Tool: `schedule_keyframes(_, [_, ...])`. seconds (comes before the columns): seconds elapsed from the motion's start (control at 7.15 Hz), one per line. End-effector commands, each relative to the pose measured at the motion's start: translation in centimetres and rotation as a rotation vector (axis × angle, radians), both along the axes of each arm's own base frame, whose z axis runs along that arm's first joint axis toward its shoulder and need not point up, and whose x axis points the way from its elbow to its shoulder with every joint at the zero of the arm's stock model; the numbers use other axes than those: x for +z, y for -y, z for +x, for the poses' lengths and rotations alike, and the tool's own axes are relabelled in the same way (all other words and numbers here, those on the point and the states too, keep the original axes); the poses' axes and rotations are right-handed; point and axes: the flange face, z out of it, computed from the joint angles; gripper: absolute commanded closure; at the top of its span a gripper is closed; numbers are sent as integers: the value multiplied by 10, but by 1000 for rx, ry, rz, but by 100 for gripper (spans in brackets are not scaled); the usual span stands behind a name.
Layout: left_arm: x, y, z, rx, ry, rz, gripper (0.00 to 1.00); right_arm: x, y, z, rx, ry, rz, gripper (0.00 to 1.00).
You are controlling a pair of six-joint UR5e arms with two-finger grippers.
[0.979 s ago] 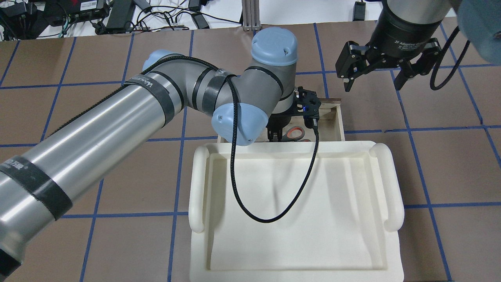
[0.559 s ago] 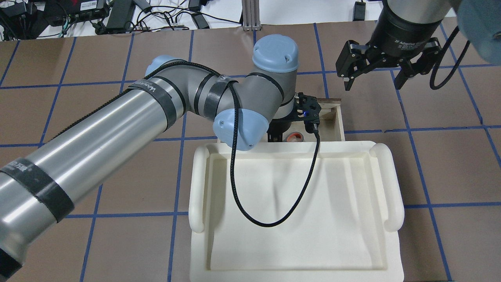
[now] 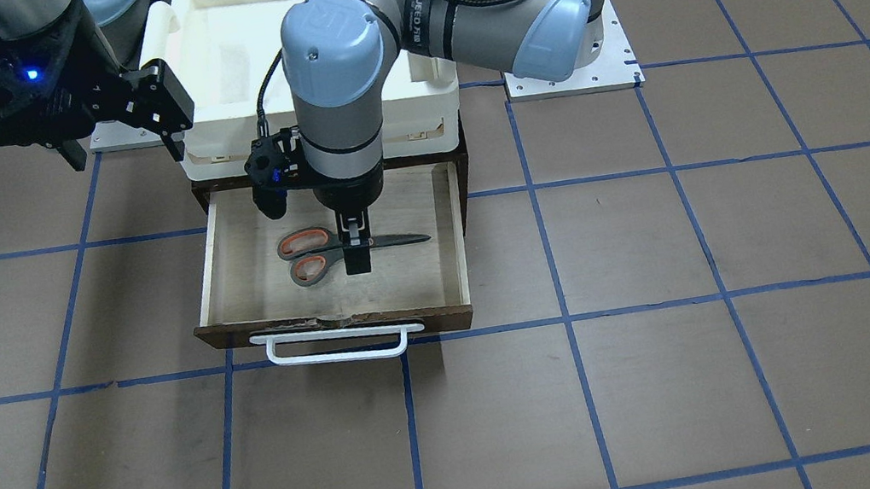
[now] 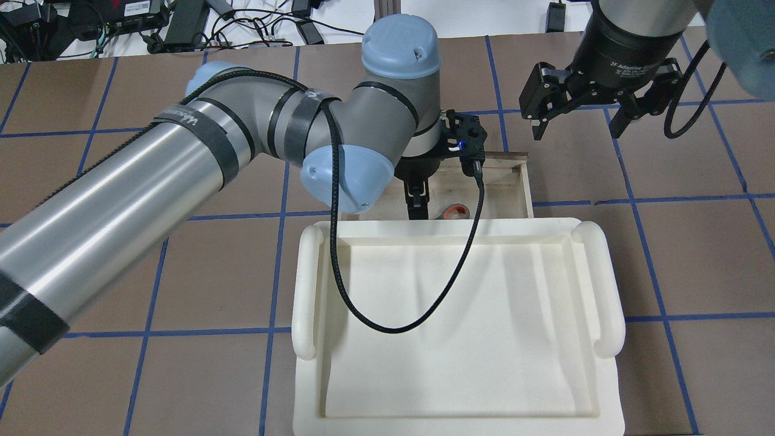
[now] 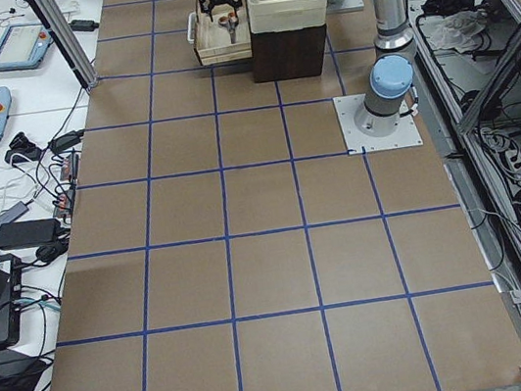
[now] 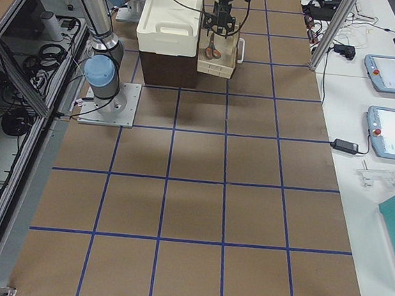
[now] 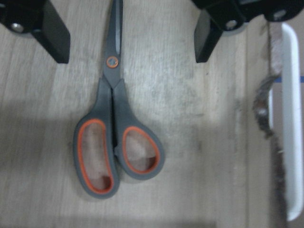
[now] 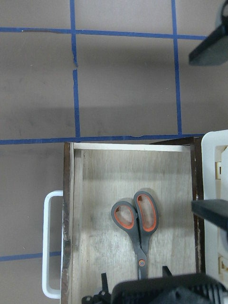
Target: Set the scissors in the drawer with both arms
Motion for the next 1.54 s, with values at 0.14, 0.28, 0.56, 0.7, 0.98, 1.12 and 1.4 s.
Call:
schedule_keyframes(0.14, [69,34,78,140,-51,-89,7,0,0,0,0,0,0,0])
schedule_keyframes(0.28, [82,38,114,201,-13,-68,5,0,0,0,0,1,1,0])
schedule_keyframes(0.56, [116,51,191,575,-40,-84,3,0,0,0,0,0,-3,0])
schedule_keyframes(0.7, [118,49,204,646,-26,-66,0,0,0,0,0,0,-3,0])
schedule_keyframes(0.98, [120,47,221,850,-13,-26,0,0,0,0,0,0,0,0])
schedule_keyframes(1.12, [123,50,236,967,-3,-31,0,0,0,0,0,0,0,0])
schedule_keyframes(1.4, [128,48,258,1073,7,-17,0,0,0,0,0,0,-3,0])
